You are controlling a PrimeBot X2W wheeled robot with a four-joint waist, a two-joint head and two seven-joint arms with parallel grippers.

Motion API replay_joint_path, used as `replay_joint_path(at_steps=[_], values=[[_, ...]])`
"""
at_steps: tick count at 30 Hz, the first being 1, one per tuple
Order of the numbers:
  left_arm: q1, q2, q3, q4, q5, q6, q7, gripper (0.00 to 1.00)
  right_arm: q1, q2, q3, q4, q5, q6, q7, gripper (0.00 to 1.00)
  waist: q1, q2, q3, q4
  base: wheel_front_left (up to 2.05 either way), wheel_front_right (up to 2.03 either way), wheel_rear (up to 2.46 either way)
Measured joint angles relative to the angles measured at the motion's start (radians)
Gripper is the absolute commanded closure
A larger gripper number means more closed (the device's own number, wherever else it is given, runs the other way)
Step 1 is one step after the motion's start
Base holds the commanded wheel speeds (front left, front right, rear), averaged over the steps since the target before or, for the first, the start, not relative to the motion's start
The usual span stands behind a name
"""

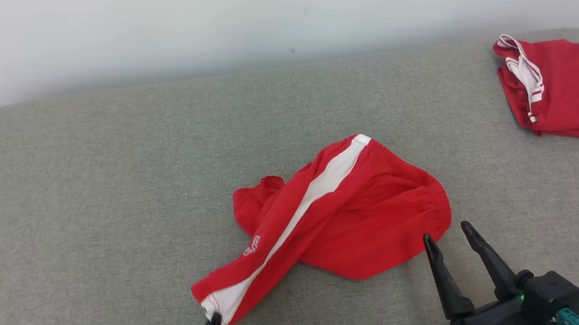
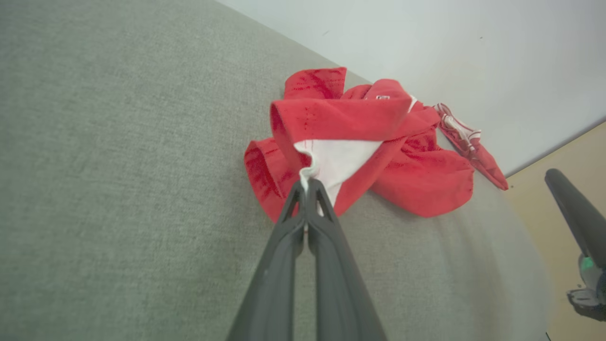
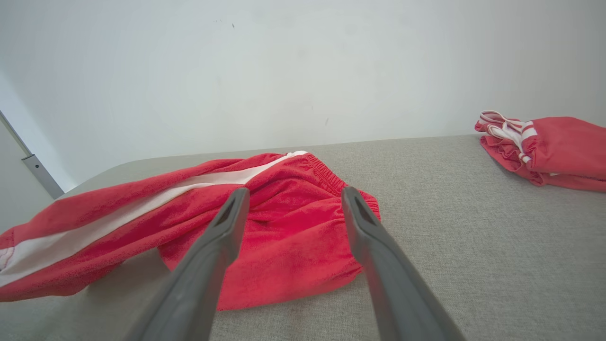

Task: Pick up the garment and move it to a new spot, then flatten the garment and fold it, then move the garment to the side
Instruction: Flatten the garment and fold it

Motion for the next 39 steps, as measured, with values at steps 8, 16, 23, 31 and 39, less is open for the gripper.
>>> replay_joint_path(at_steps=[8,16,23,31,39], values=[[0.065,-0.107,0.094,0.169,0.071,-0.083,0.000,0.03,0.002,-0.015,0.016,0.008,0.002,0.000,0.000,0.00,0.0000,0.0000,-0.017,0.018,0.00,0.00,0.00],[0.081,-0.212,0.332,0.106,0.278,-0.107,0.000,0.00,0.016,-0.038,0.016,0.013,0.004,0.000,0.000,0.00,0.0000,0.0000,-0.046,0.039,0.00,0.00,0.00],[0.112,-0.316,0.514,0.028,0.478,-0.110,0.000,0.00,-0.059,-0.106,0.027,0.057,0.002,0.000,0.053,0.00,0.0001,0.0001,-0.067,0.071,0.00,0.00,0.00],[0.132,-0.367,0.549,0.039,0.575,-0.165,0.000,0.00,-0.271,-0.185,0.111,0.212,0.057,0.000,0.166,0.00,0.0001,0.0001,-0.084,0.108,0.00,0.00,0.00],[0.094,-0.378,0.524,0.044,0.588,-0.179,0.000,0.00,-0.538,-0.257,0.225,0.472,0.168,0.000,0.315,0.00,0.0003,0.0001,-0.059,0.174,0.00,0.00,0.00]])
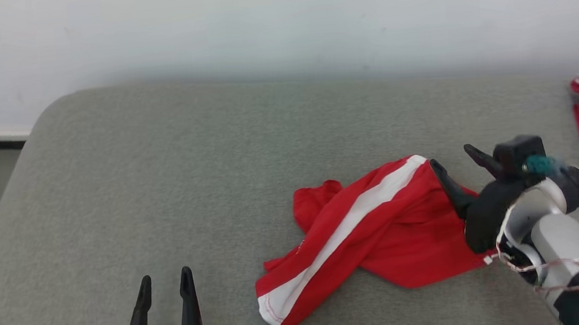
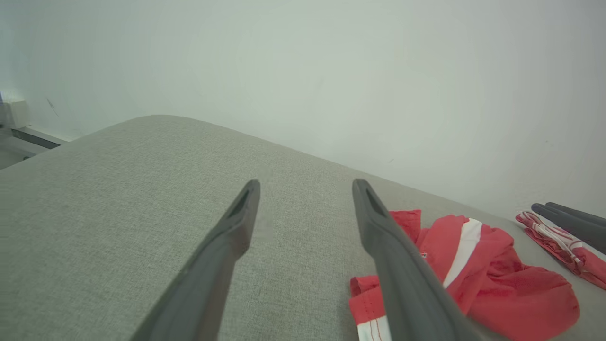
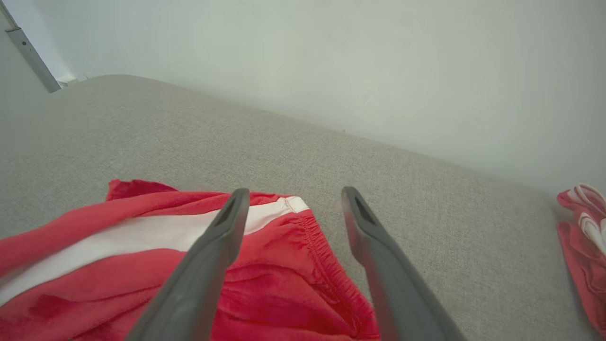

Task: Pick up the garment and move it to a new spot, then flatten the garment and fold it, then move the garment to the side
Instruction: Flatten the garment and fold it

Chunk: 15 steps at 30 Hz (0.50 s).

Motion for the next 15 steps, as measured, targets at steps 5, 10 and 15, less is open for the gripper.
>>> replay_joint_path(at_steps=[5,10,15], values=[[-0.016,0.000,-0.029,0.005,-0.028,0.002,0.000,0.00,-0.092,-0.034,0.081,0.142,0.069,0.000,0.063,0.00,0.0001,0.0000,0.017,0.055,0.00,0.00,0.00],[-0.017,-0.001,-0.044,0.006,-0.042,0.011,0.000,0.00,-0.141,-0.061,0.134,0.226,0.119,0.000,0.094,0.00,0.0001,0.0001,0.029,0.095,0.00,0.00,0.00],[-0.028,-0.001,-0.058,0.004,-0.055,0.012,0.000,0.00,-0.205,-0.086,0.190,0.305,0.177,0.000,0.117,0.00,0.0001,0.0000,0.054,0.130,0.00,0.00,0.00]])
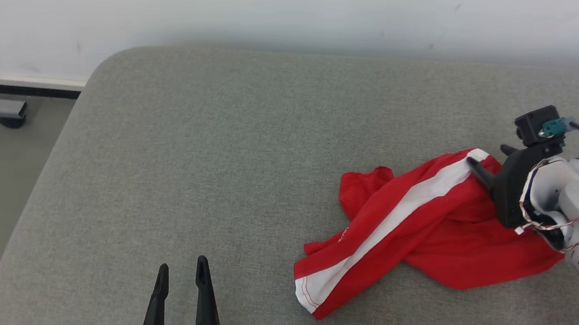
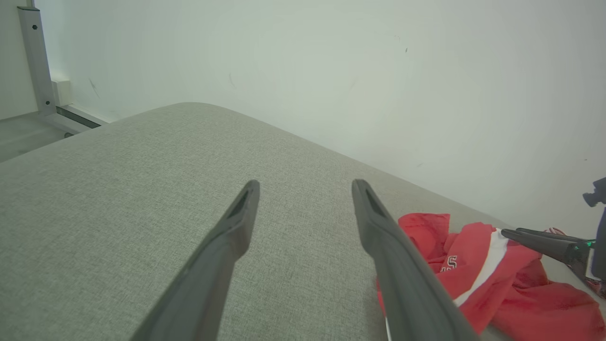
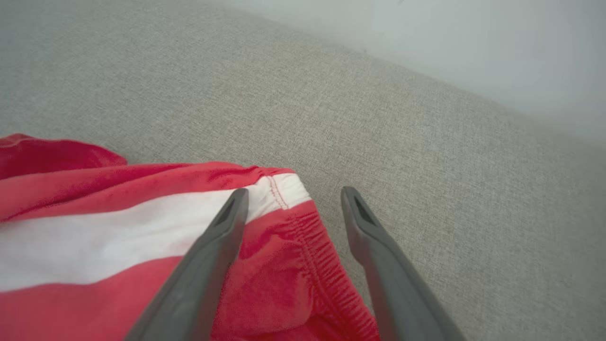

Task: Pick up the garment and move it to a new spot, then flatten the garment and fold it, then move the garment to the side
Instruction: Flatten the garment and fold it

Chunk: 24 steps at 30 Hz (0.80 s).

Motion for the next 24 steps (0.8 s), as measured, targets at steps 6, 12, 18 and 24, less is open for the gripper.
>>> replay_joint_path(at_steps=[6,12,18,24], values=[[-0.017,0.000,-0.013,0.000,-0.014,0.001,0.000,0.00,-0.048,-0.012,0.048,0.078,0.070,0.000,0.050,0.62,0.0000,0.0000,0.029,0.030,0.00,0.00,0.00],[-0.018,0.000,-0.008,0.000,-0.022,0.008,0.000,0.00,-0.069,-0.013,0.104,0.073,0.151,0.000,0.069,1.00,0.0000,0.0000,0.042,0.030,0.00,0.00,0.00],[-0.017,0.000,0.005,0.003,-0.022,0.010,0.000,0.00,-0.089,-0.053,0.151,0.009,0.194,0.000,-0.051,1.00,-0.0001,0.0000,0.032,-0.001,0.00,0.00,0.00],[0.009,0.000,0.024,0.006,-0.022,0.014,0.000,0.00,-0.034,-0.096,0.167,-0.128,0.248,0.000,-0.218,1.00,-0.0002,0.0000,0.005,-0.046,0.00,0.00,0.00]])
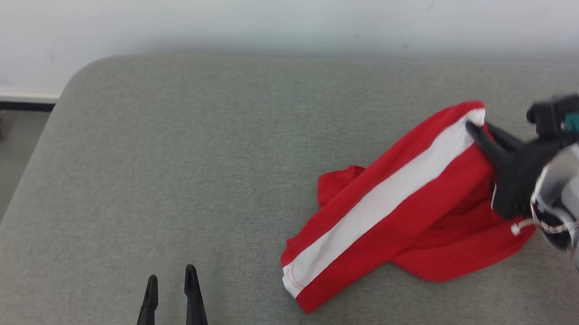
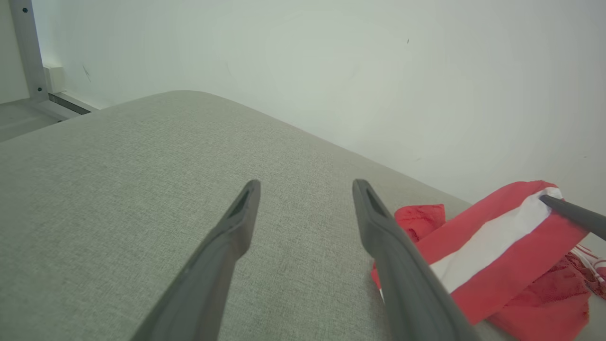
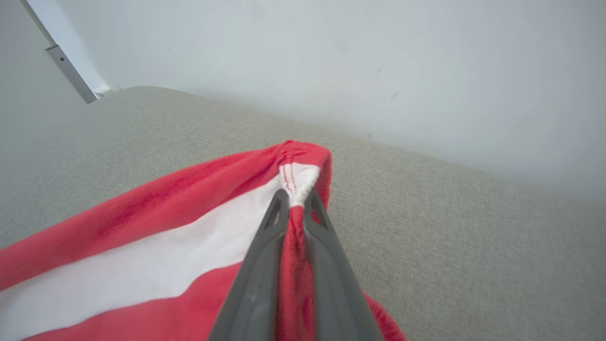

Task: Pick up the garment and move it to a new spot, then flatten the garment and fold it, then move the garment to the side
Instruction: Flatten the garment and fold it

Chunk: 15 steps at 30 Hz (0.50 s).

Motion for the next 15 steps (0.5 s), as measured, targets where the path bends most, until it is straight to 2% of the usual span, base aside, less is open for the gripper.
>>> replay_joint_path(at_steps=[4,8,12,15], values=[[0.019,0.000,0.006,0.002,0.005,-0.002,0.000,0.00,0.134,-0.048,0.002,-0.142,0.029,0.000,-0.058,1.00,0.0000,0.0000,-0.020,-0.039,0.00,0.00,0.00],[0.034,0.000,0.014,0.000,0.009,0.002,0.000,0.00,0.307,-0.096,-0.055,-0.305,0.046,0.000,-0.091,1.00,0.0000,0.0000,-0.036,-0.084,0.00,0.00,0.00],[0.042,-0.001,0.008,0.012,0.019,-0.008,0.000,0.00,0.523,-0.110,-0.171,-0.423,0.026,0.000,-0.085,1.00,-0.0001,0.0000,-0.045,-0.130,0.00,0.00,0.00],[0.041,-0.001,0.016,0.019,0.021,-0.014,0.000,0.00,0.683,-0.079,-0.289,-0.493,0.003,0.000,-0.065,1.00,-0.0001,-0.0001,-0.045,-0.159,0.00,0.00,0.00]])
